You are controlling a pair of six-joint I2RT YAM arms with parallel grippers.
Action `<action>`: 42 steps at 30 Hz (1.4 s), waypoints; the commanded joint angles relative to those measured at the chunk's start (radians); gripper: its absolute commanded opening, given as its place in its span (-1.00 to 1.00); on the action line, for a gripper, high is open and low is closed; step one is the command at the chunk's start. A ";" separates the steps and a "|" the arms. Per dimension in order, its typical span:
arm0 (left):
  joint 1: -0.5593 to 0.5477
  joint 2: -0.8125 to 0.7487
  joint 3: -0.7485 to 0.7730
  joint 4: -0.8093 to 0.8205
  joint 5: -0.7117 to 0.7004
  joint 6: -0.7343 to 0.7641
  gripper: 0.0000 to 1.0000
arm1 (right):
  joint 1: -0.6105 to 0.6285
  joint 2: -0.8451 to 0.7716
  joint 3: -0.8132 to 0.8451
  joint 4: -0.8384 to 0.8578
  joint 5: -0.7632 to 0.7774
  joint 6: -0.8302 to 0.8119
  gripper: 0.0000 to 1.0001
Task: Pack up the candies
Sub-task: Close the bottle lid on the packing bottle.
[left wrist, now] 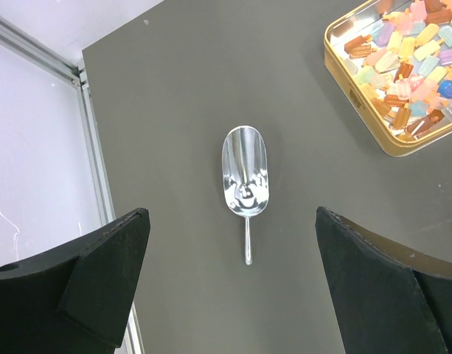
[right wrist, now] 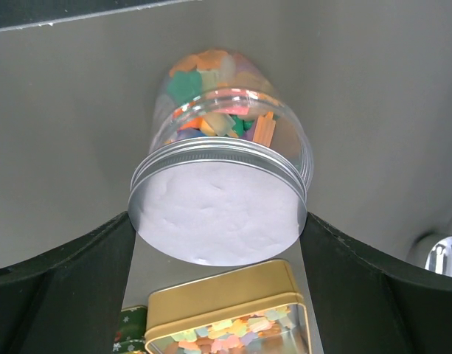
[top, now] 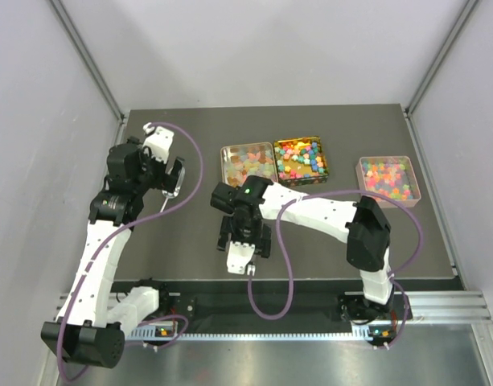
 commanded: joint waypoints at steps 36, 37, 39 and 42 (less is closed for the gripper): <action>0.052 -0.048 -0.026 0.072 0.057 -0.080 0.97 | 0.090 0.064 0.158 -0.175 0.106 -0.094 0.73; 0.052 -0.048 -0.027 0.071 0.057 -0.083 0.97 | 0.091 0.062 0.149 -0.175 0.111 -0.092 0.75; 0.054 -0.051 -0.026 0.071 0.058 -0.085 0.97 | 0.096 0.052 0.141 -0.175 0.123 -0.085 0.75; 0.057 -0.053 -0.029 0.068 0.068 -0.093 0.97 | 0.094 0.026 0.112 -0.175 0.146 -0.074 0.75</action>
